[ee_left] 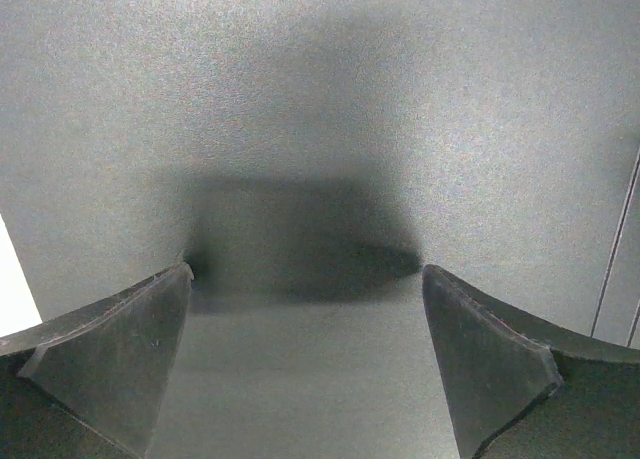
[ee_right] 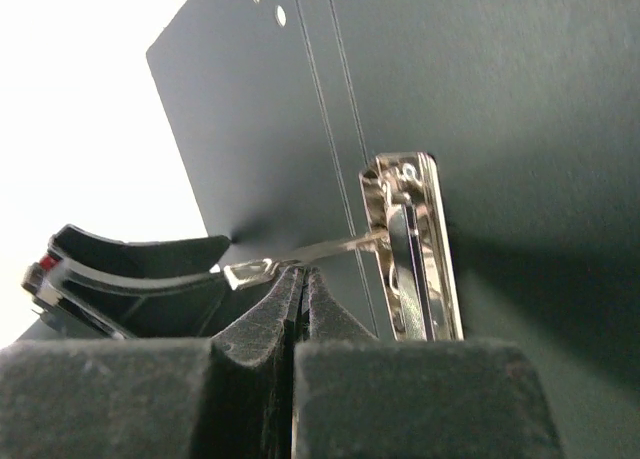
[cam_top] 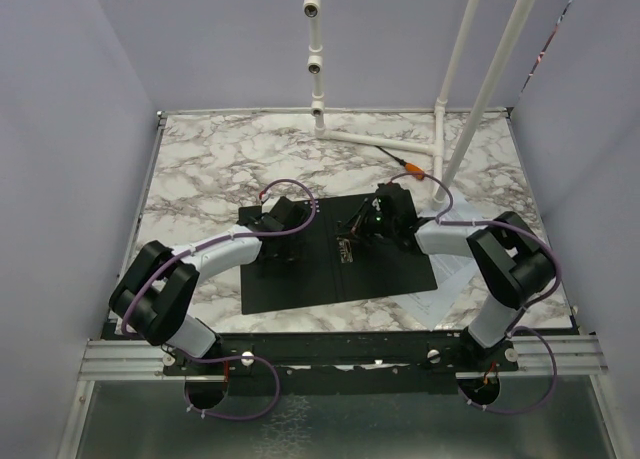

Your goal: Put the files into the folder

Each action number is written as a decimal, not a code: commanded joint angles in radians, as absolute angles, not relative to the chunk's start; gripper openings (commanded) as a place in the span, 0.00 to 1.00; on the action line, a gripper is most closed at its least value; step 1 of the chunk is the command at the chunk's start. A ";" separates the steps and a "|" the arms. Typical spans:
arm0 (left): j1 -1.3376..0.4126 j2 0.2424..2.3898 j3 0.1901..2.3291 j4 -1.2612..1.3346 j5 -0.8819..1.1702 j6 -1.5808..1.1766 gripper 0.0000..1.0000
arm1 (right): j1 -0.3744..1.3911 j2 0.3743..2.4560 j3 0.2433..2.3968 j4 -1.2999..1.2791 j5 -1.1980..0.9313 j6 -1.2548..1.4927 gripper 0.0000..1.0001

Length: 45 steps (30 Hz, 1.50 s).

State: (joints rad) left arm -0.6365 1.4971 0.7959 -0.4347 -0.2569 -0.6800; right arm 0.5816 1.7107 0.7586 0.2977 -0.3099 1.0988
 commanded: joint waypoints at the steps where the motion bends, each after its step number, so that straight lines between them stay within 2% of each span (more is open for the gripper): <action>1: -0.641 1.488 0.767 -0.436 -0.266 -0.698 0.99 | 0.562 1.753 0.822 0.291 -0.323 1.086 0.01; 18: -0.641 1.469 0.767 -0.439 -0.273 -0.680 0.99 | 0.540 1.836 0.975 0.181 -0.295 1.007 0.01; 24: -0.641 1.455 0.773 -0.439 -0.271 -0.678 0.99 | 0.538 1.783 0.986 0.139 -0.283 0.944 0.00; 32: -0.640 1.412 0.792 -0.453 -0.280 -0.669 0.99 | 0.538 1.648 1.013 -0.092 -0.223 0.729 0.01; 34: -0.640 1.385 0.798 -0.455 -0.283 -0.665 0.99 | 0.538 1.596 1.013 -0.176 -0.158 0.654 0.07; 45: -0.637 1.293 0.830 -0.465 -0.257 -0.655 0.99 | 0.538 1.248 0.898 -0.442 0.140 0.507 0.57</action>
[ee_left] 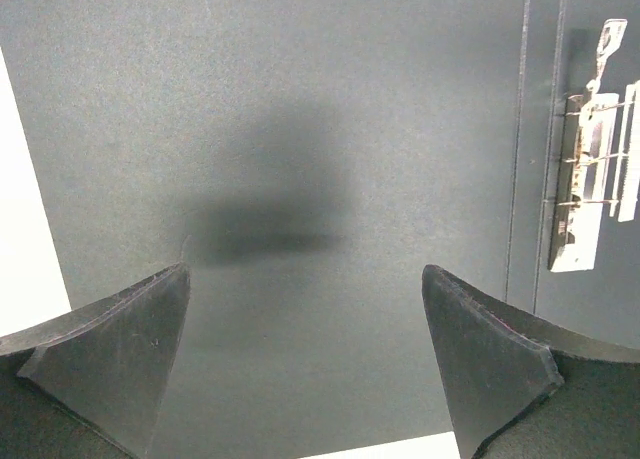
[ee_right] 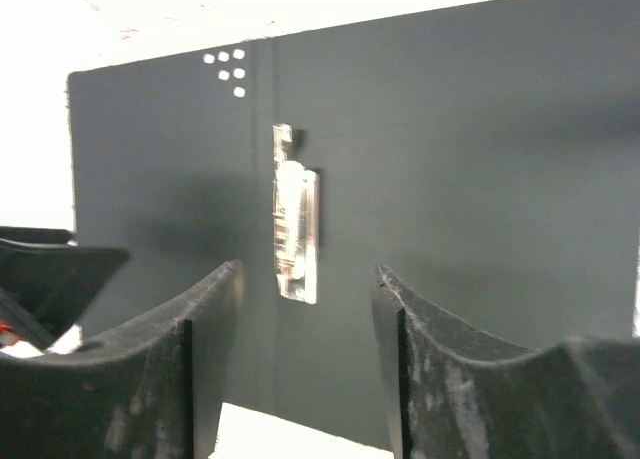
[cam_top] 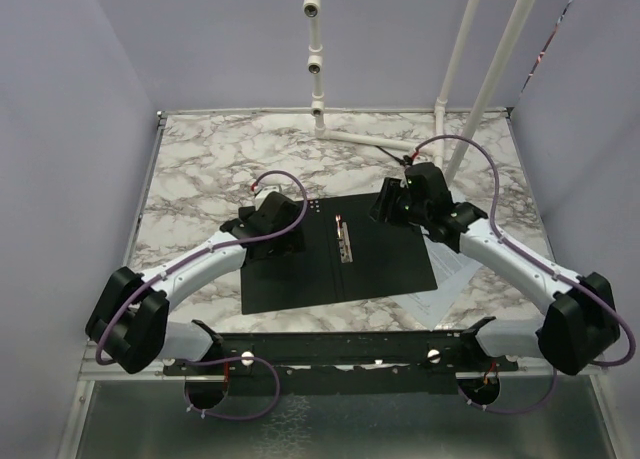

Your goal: Put the files into the folder

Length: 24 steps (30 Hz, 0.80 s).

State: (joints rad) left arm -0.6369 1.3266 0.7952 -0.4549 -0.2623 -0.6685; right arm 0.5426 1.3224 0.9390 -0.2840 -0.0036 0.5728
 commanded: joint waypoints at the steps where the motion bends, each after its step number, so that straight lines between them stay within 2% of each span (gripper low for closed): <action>1: -0.637 1.285 0.834 -0.466 -0.248 -0.655 0.99 | 0.538 1.228 0.894 -0.466 0.161 0.509 0.61; 6: -0.637 1.234 0.840 -0.469 -0.225 -0.644 0.99 | 0.536 1.147 0.855 -0.555 0.242 0.528 0.77; 15: -0.638 1.190 0.833 -0.471 -0.209 -0.624 0.99 | 0.464 1.106 0.754 -0.549 0.255 0.596 0.95; 24: -0.638 1.167 0.824 -0.476 -0.195 -0.608 0.99 | 0.335 1.196 0.673 -0.421 0.116 0.604 0.96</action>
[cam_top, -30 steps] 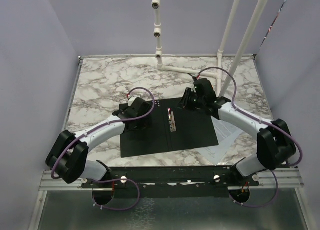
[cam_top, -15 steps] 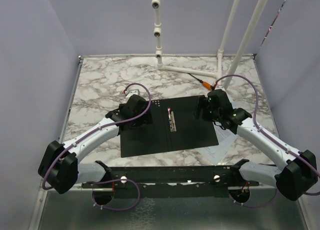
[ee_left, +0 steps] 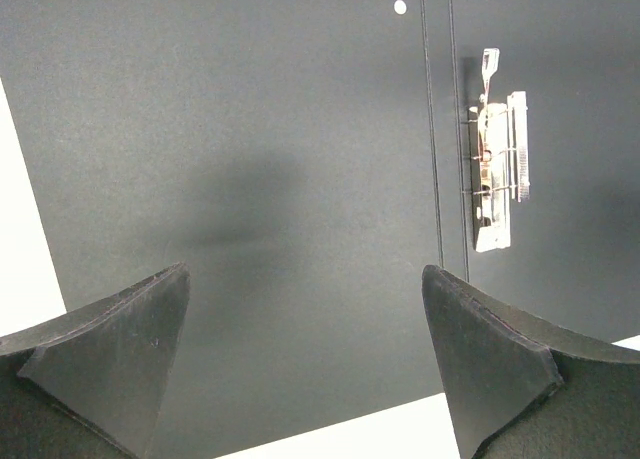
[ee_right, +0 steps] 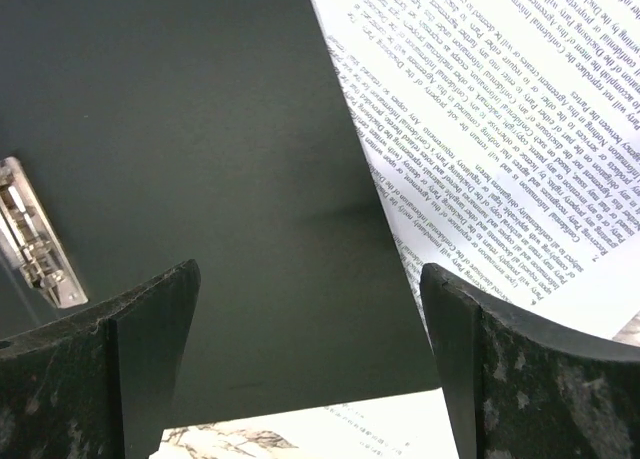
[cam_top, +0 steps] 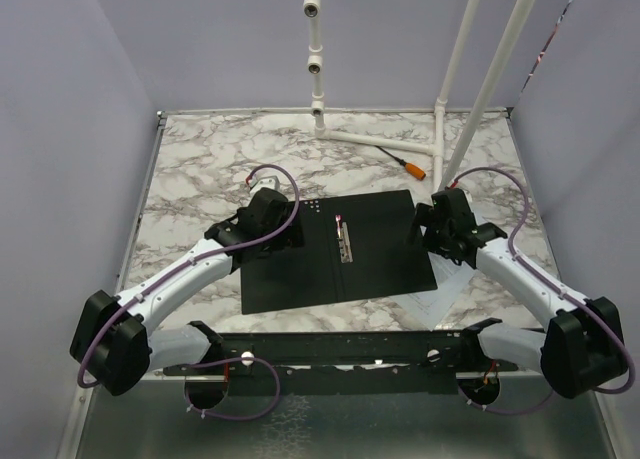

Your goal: Put the files into the folder

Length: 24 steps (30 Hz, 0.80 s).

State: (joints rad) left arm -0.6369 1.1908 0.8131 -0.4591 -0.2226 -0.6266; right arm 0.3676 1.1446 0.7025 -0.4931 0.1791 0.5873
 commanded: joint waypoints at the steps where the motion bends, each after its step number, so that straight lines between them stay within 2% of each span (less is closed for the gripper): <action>1: -0.637 1.165 0.822 -0.475 -0.194 -0.608 0.99 | 0.327 1.209 0.669 -0.409 0.113 0.604 0.96; 16: -0.637 1.140 0.788 -0.476 -0.180 -0.609 0.99 | 0.279 1.340 0.653 -0.299 0.095 0.610 0.96; 24: -0.638 1.142 0.785 -0.476 -0.178 -0.611 0.99 | 0.267 1.396 0.650 -0.247 0.006 0.585 0.96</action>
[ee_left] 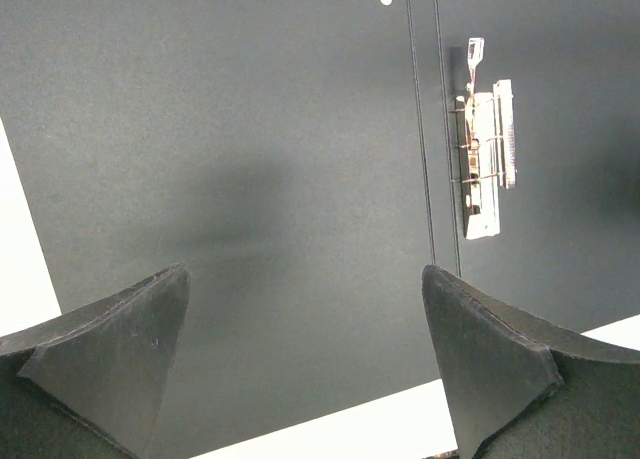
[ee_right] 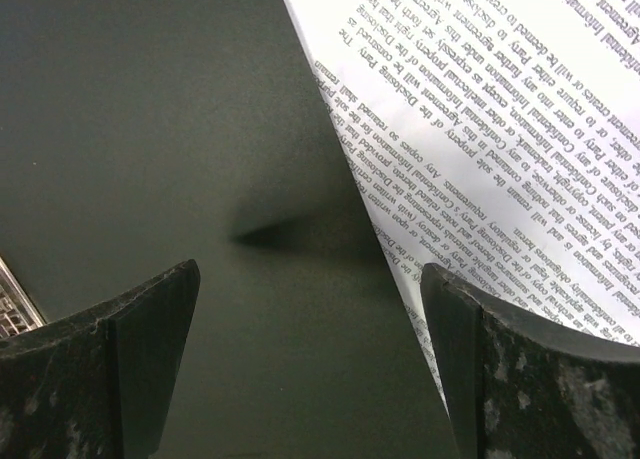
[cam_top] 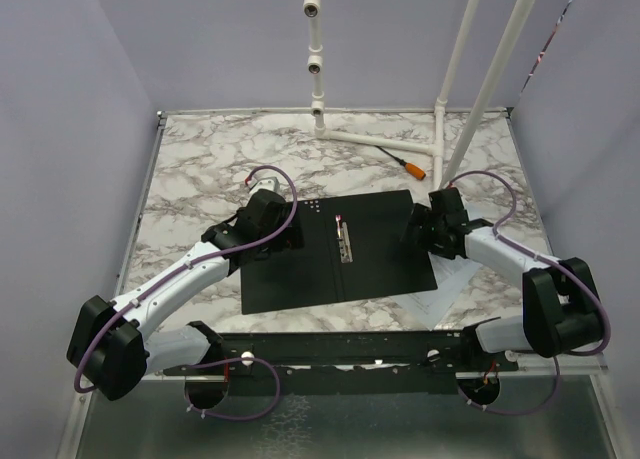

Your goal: Put the files into the folder

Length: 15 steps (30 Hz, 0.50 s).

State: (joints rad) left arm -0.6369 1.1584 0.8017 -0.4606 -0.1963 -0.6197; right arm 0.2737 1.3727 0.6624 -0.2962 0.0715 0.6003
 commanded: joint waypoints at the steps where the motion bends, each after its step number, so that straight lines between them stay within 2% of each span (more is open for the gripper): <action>1: -0.638 1.144 0.785 -0.475 -0.178 -0.610 0.99 | 0.267 1.396 0.648 -0.242 -0.008 0.581 0.96; 15: -0.637 1.166 0.802 -0.476 -0.184 -0.614 0.99 | 0.268 1.391 0.625 -0.182 -0.253 0.557 0.92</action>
State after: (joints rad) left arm -0.6369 1.1610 0.7979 -0.4618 -0.1940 -0.6197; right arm 0.2687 1.3785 0.6472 -0.2115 -0.1173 0.5667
